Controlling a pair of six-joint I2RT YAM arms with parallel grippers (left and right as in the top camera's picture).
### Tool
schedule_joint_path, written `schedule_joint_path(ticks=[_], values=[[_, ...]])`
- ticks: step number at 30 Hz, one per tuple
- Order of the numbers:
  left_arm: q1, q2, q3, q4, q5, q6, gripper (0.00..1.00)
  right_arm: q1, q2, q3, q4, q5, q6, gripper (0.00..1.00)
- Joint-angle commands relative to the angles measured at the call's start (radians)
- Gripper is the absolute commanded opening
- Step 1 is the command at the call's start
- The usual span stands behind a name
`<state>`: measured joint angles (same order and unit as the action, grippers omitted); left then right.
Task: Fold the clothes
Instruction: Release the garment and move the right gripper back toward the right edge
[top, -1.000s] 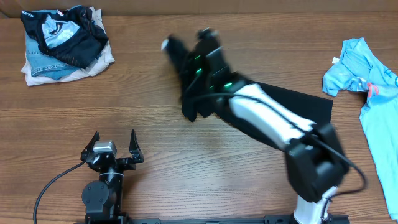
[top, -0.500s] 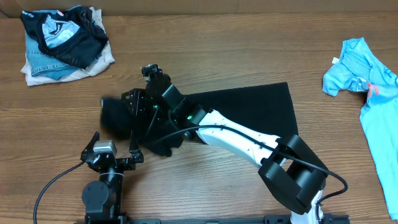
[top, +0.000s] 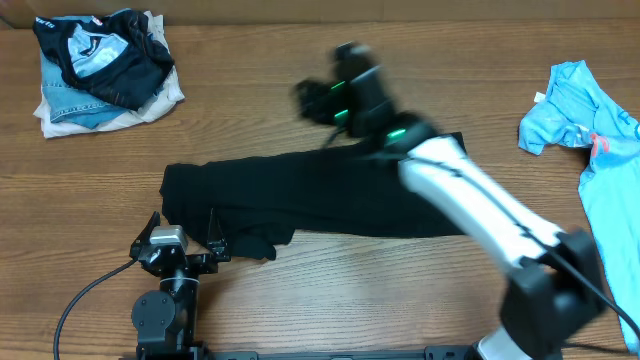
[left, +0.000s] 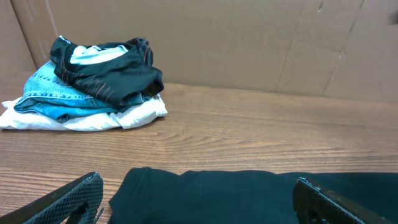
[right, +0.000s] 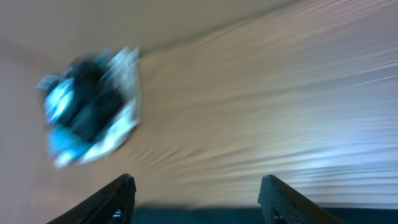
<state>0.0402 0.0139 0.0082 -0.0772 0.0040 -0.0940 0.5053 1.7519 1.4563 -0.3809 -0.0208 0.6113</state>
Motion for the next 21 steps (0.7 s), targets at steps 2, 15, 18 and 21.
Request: schedule_joint_path(ticks=[2, 15, 18, 21], values=[[0.005, -0.01, -0.003, 0.0, 0.007, 0.009, 1.0, -0.231, -0.026, 0.019, -0.129, 0.057, -0.097, 0.69], [0.005, -0.01, -0.003, 0.0, 0.007, 0.009, 1.0, -0.732, 0.089, 0.018, -0.309, 0.037, -0.203, 0.04], [0.005, -0.01, -0.003, 0.0, 0.007, 0.009, 1.0, -0.787, 0.118, 0.017, -0.289, -0.038, -0.288, 0.04], [0.005, -0.01, -0.003, 0.0, 0.007, 0.009, 1.0, -0.826, 0.161, 0.017, -0.278, -0.072, -0.309, 0.04]])
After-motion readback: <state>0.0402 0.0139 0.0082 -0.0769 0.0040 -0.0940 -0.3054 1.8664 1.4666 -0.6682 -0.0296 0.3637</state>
